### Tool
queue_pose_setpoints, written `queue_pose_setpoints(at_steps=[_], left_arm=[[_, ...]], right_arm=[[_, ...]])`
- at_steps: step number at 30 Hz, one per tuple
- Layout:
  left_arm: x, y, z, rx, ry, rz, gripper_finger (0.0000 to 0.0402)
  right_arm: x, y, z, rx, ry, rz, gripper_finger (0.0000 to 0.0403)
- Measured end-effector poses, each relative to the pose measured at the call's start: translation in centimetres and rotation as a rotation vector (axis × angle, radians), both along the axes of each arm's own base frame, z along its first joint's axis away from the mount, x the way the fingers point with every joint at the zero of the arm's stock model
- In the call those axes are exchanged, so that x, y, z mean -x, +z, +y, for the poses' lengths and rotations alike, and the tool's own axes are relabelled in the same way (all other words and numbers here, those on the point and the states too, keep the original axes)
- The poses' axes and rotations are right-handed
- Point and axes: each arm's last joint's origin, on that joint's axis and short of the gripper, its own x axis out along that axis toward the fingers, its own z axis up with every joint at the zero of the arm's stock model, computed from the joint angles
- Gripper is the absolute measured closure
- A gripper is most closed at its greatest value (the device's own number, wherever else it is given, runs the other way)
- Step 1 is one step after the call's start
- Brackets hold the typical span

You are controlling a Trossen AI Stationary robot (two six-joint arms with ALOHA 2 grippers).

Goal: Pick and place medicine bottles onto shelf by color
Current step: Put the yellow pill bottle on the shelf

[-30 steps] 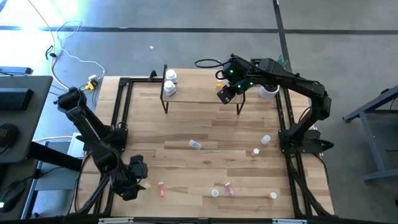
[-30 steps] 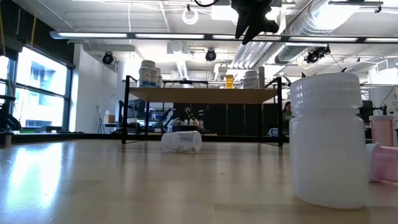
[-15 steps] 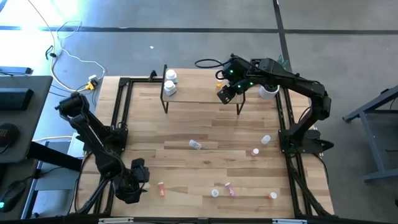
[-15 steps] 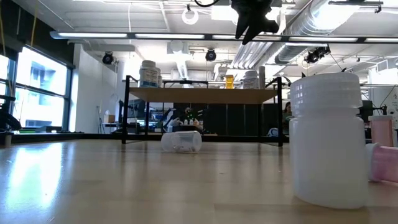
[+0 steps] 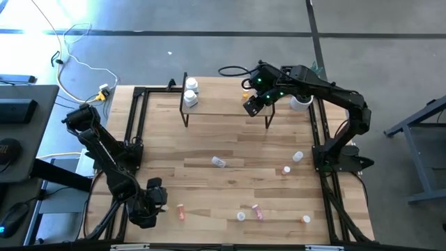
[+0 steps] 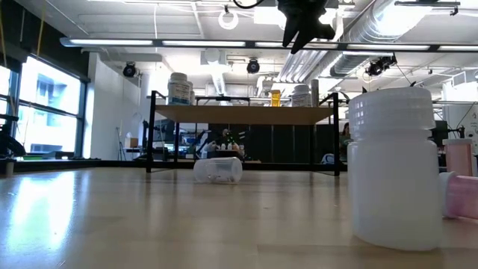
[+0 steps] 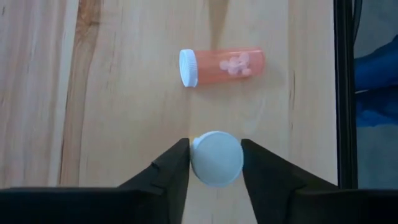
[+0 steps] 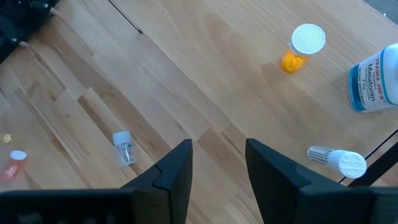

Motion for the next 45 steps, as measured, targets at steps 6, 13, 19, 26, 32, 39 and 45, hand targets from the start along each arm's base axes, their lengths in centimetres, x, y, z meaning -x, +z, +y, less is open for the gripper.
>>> queue_pose_setpoints(at_steps=[6,13,19,26,32,39,45], left_arm=[[0.0,0.0,0.0,-0.007,-0.004,-0.006,0.0293],[0.0,0.3,0.1,0.002,0.002,-0.016,0.0290],[-0.7,1.3,1.3,0.032,0.060,-0.050,0.0289],[-1.9,3.6,4.6,0.056,0.153,-0.120,0.0289],[-2.7,5.9,8.1,0.047,0.204,-0.234,0.0289],[-2.6,8.2,12.0,-0.025,0.226,-0.365,0.0289],[-2.0,9.8,14.9,-0.146,0.239,-0.418,0.0289]], right_arm=[[0.0,0.0,0.0,0.000,0.000,0.000,0.0263],[0.0,0.0,0.0,0.000,0.000,0.000,0.0263],[0.0,0.0,0.0,0.000,0.000,0.000,0.0263],[0.0,0.0,0.0,-0.002,-0.002,0.000,0.0263],[0.0,0.0,0.0,-0.013,-0.022,-0.004,0.0263],[0.0,0.0,0.0,-0.013,-0.023,-0.004,0.0263],[0.0,-0.1,0.0,-0.014,-0.025,-0.004,0.0263]])
